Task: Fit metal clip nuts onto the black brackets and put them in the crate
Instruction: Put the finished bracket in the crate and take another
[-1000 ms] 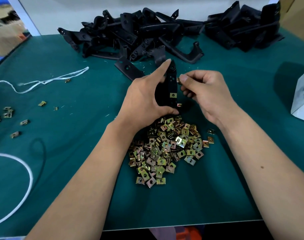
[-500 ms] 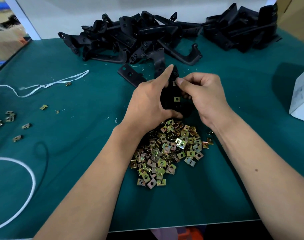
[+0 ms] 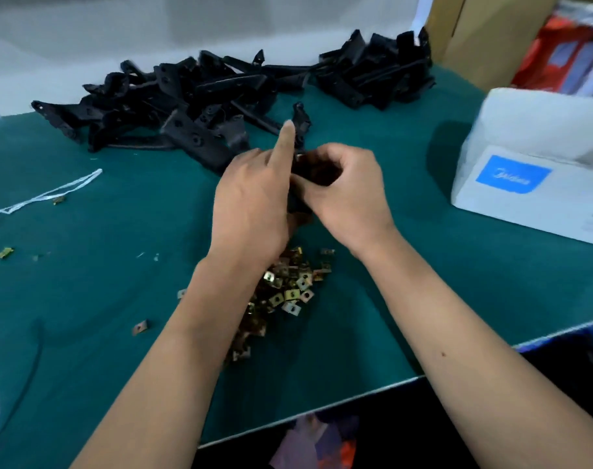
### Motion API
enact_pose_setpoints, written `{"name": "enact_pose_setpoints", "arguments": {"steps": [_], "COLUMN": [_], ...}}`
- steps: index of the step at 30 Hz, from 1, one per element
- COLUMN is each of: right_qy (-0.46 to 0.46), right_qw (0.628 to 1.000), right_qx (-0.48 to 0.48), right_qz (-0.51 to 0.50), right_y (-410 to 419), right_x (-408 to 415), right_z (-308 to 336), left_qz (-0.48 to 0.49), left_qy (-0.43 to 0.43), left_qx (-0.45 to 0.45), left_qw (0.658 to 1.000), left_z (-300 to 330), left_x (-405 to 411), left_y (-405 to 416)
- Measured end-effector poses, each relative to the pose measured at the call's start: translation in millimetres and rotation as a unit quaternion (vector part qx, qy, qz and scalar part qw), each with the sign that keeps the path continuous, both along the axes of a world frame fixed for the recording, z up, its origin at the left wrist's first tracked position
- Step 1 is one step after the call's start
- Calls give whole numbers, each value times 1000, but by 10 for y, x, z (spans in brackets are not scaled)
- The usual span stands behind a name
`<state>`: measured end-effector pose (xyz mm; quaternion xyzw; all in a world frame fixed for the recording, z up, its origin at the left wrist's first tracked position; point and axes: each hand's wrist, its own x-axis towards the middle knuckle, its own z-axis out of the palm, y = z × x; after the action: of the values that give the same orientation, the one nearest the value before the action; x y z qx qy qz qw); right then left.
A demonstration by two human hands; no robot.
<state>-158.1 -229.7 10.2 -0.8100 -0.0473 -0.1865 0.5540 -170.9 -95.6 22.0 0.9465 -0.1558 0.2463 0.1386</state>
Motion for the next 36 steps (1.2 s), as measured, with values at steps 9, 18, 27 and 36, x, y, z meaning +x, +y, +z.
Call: {"name": "enact_pose_setpoints", "arguments": {"steps": [9, 18, 27, 36], "right_qy": [-20, 129, 483, 515], "right_qw": [961, 867, 742, 709], "right_qx": [-40, -92, -204, -237], "right_qz": [-272, -472, -417, -420], "right_y": [-1945, -3718, -4360, -4618], "right_x": [-1117, -2816, -2996, -2934], "right_z": [202, -175, -1433, -1352], "left_qz": [-180, -448, -487, -514], "left_qy": [-55, -34, 197, 233], "left_qx": [152, 200, 297, 240], "left_qw": [970, 871, 798, 790], "left_z": [354, -116, -1377, -1504], "left_x": [-522, -1626, -1586, -1593], "left_y": [-2187, -4195, -4180, -4197]}}
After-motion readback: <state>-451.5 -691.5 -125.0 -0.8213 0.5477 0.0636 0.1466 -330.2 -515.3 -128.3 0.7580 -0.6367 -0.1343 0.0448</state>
